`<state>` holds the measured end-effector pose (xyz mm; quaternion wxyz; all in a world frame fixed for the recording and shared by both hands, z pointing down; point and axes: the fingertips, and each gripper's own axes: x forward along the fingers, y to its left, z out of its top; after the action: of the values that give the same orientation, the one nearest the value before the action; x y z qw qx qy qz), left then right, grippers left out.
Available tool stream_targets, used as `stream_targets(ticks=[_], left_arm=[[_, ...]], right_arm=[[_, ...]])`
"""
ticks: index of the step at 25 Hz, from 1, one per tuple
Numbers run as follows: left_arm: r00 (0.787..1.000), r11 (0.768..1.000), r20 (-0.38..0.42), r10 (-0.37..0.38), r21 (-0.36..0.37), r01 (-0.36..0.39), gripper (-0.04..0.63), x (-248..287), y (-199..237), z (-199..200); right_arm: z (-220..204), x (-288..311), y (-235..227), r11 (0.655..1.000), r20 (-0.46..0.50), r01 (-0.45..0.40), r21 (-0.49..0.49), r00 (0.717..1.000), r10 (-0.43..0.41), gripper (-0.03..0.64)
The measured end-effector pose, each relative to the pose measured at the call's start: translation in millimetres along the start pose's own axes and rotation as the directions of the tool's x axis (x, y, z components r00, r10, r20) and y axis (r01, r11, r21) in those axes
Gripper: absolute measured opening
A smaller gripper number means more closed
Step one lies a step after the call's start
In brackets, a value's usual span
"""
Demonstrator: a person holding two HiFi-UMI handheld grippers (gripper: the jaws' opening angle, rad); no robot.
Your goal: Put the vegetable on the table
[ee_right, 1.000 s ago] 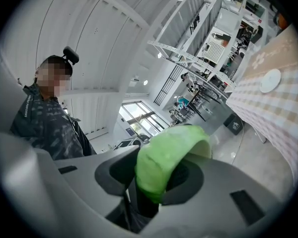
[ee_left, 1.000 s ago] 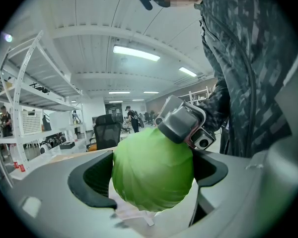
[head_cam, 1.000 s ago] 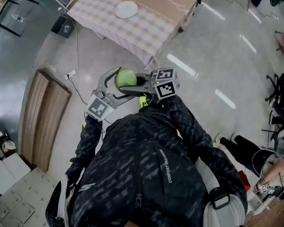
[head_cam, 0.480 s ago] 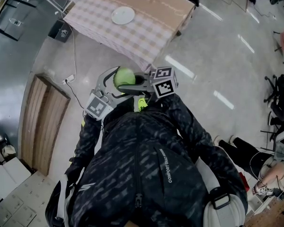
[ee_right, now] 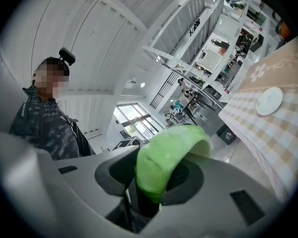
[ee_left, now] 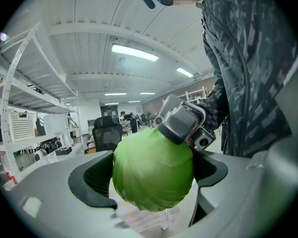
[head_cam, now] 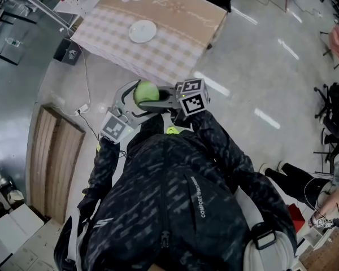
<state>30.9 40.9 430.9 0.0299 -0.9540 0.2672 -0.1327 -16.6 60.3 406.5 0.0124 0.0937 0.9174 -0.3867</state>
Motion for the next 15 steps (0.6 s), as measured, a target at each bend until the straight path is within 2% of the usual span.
stream_targets(ticks=[15], left_arm=[[0.996, 0.996, 0.008, -0.088, -0.017, 0.088, 0.466, 27.3, 107.0, -28.2]], right_arm=[[65.1, 20.5, -97.9, 0.995, 0.038, 0.093, 0.033, 0.995, -0.094, 0.118]])
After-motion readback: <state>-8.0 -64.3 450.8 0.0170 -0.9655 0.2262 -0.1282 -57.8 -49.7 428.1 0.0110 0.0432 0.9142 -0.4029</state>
